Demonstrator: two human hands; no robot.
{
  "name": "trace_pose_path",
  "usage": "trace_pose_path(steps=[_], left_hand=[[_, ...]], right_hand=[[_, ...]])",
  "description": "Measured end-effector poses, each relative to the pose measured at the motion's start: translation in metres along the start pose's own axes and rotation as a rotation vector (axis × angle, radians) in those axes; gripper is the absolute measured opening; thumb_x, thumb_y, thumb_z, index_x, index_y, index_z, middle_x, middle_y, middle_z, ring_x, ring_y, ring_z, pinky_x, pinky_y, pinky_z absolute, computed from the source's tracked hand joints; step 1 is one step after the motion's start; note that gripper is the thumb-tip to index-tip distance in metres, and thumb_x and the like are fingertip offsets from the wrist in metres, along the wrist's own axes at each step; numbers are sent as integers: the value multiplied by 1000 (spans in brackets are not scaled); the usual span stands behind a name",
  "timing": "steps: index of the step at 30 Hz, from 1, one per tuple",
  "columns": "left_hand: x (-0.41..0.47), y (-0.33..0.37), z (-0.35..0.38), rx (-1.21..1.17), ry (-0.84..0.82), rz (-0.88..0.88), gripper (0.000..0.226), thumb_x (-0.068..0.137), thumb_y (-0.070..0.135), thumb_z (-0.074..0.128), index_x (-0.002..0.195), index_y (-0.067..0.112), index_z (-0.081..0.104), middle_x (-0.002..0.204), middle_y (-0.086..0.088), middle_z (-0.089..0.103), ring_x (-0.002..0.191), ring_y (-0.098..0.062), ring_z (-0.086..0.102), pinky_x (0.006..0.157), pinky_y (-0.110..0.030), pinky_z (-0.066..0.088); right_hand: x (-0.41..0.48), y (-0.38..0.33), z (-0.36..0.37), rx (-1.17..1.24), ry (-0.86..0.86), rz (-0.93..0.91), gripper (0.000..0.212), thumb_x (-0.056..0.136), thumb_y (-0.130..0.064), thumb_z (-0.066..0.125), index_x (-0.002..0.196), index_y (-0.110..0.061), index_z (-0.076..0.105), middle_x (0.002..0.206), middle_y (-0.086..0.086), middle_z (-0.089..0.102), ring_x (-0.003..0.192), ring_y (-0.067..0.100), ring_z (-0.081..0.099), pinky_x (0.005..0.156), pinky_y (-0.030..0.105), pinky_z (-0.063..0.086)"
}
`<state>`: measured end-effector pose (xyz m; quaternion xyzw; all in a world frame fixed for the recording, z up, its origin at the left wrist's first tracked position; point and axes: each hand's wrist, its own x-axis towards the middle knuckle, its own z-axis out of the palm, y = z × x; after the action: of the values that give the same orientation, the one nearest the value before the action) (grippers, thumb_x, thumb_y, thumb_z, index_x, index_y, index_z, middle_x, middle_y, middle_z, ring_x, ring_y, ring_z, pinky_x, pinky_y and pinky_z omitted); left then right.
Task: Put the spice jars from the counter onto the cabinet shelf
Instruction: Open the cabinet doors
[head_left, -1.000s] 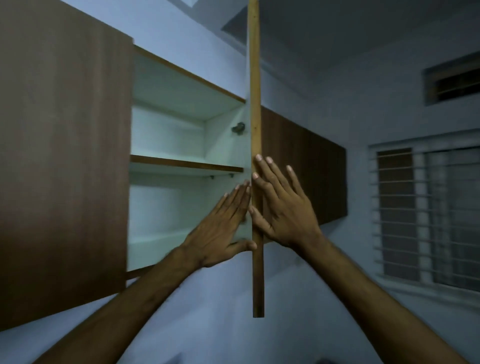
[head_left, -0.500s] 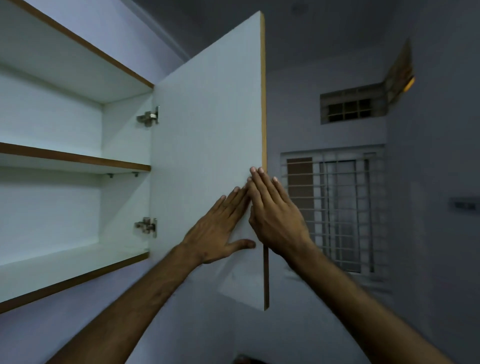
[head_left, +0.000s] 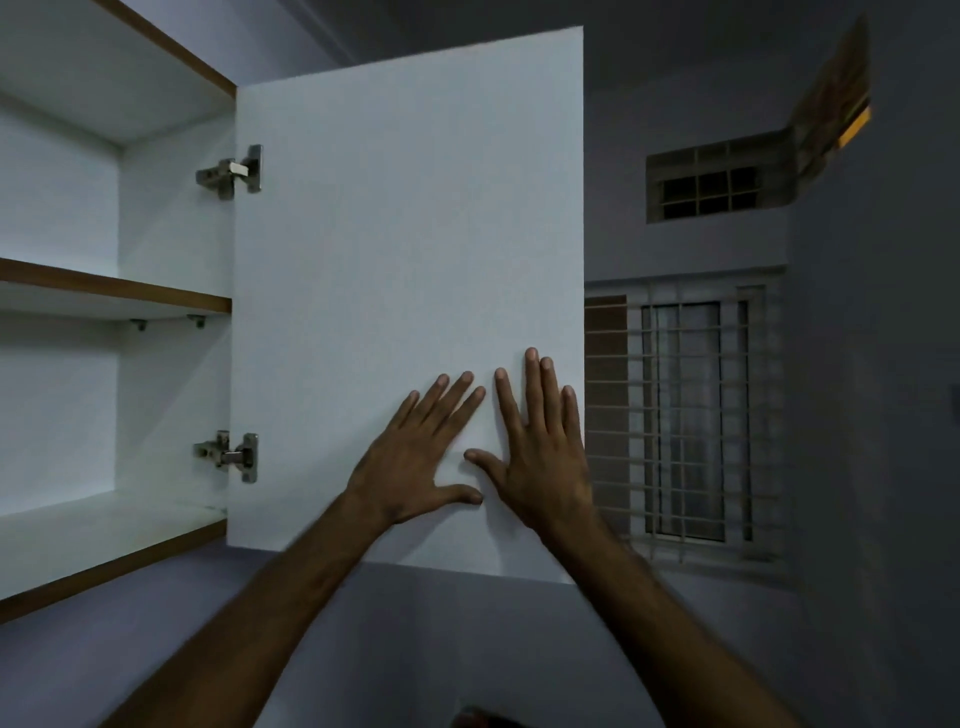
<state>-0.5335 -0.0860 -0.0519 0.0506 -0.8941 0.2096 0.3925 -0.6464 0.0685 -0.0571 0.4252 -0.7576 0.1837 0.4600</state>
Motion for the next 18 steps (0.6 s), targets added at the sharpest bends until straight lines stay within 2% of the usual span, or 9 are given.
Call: trace_pose_path(steps=[5,11,18], left_hand=[[2,-5,8,22,42,17,114,71,90,39,154,29,-9,164,7,-13,151,-16,-12,121,-43,3],[1,-5,8,47,51,18,113,72,91,36,155,27,-8,164,6,-12,151,-17,-10,121,-43,4],[-6,2,-2,46,22,-6,112,73,90,34,154,27,-11,163,5,-15,151,-18,-12,121,-43,3]], right_hand=[[2,3,18,6,102,1,90,89,-77,21,157,-22,-1,164,11,-15,152,28,-12,123,48,2],[2,3,17,-13,92,-3,89,89,-77,18,156,-22,-5,163,11,-19,151,29,-15,123,49,1],[-3,-1,8,-28,111,-9,89,90,-75,21,156,-21,-4,164,11,-15,151,28,-13,123,47,0]])
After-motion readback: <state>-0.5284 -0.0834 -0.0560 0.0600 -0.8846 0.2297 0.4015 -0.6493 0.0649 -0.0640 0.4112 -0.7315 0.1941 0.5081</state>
